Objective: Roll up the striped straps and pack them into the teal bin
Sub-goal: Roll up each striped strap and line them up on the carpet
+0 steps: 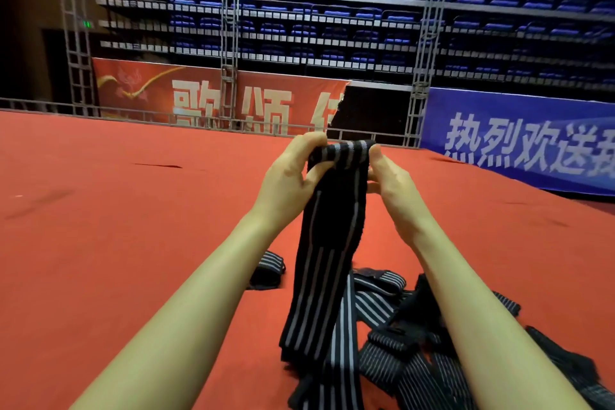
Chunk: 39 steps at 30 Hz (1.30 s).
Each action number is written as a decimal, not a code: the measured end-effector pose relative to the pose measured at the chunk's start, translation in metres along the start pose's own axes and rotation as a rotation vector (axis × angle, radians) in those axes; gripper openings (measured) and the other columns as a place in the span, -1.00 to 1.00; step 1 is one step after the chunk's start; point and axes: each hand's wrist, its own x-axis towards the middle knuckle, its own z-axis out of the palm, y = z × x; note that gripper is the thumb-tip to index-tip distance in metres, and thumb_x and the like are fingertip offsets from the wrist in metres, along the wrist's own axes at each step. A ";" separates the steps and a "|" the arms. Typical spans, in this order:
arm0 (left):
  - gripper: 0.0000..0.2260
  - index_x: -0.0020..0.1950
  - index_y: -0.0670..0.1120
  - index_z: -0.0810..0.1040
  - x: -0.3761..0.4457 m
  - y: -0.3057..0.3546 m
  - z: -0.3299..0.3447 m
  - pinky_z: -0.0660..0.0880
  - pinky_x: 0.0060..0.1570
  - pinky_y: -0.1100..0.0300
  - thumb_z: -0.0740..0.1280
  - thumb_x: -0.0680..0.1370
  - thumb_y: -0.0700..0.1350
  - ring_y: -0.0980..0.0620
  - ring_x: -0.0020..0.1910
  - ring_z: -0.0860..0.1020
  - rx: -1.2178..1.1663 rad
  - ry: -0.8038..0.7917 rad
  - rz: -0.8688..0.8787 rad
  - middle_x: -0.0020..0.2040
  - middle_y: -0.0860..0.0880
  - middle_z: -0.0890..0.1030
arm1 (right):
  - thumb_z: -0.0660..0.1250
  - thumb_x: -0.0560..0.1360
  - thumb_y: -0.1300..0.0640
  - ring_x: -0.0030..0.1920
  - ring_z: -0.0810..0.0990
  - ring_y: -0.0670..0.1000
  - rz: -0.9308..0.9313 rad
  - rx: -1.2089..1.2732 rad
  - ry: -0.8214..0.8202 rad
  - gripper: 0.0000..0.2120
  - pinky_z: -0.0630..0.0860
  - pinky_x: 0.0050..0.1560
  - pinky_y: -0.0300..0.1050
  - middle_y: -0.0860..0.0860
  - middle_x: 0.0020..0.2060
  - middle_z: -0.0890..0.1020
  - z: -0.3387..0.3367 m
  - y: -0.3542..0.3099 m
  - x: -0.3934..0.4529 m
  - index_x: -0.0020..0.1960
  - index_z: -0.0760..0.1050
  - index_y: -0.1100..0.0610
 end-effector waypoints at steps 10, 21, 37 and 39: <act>-0.82 0.14 -0.06 0.34 0.008 0.005 0.001 0.52 -0.06 -0.07 0.19 0.55 -0.15 -0.10 0.01 0.49 0.095 -0.077 0.229 0.13 0.00 0.39 | 0.19 0.47 -0.27 0.11 0.62 0.09 0.164 0.067 -0.193 -0.48 0.53 0.15 0.03 0.07 0.06 0.67 -0.024 -0.010 0.015 0.16 0.57 0.12; -0.75 0.11 0.22 0.33 -0.009 0.005 -0.007 0.42 0.20 0.17 0.24 0.53 -0.10 0.08 0.18 0.46 -0.124 -0.305 -0.156 0.20 0.07 0.41 | 0.43 0.42 0.19 -0.09 0.64 -0.03 0.057 0.162 -0.062 -0.70 0.53 -0.05 -0.20 0.01 -0.11 0.69 -0.021 0.001 -0.002 0.15 0.55 0.15; -0.45 0.36 -0.03 0.40 -0.013 0.024 0.003 0.58 -0.04 0.21 0.50 0.42 -0.20 0.02 -0.05 0.64 -0.334 -0.180 -0.441 0.14 0.00 0.54 | 0.38 0.49 0.28 0.10 0.63 -0.10 -0.016 0.020 0.002 -0.48 0.52 0.06 -0.29 -0.05 0.10 0.64 -0.027 0.011 -0.022 0.40 0.38 0.01; -0.40 0.40 -0.02 0.36 -0.014 0.025 0.006 0.58 -0.04 0.22 0.50 0.42 -0.22 0.04 -0.06 0.64 -0.342 -0.158 -0.441 0.15 0.02 0.53 | 0.37 0.50 0.29 0.09 0.64 -0.08 -0.029 0.027 0.011 -0.47 0.51 0.04 -0.31 -0.04 0.06 0.67 -0.025 0.015 -0.023 0.40 0.36 -0.02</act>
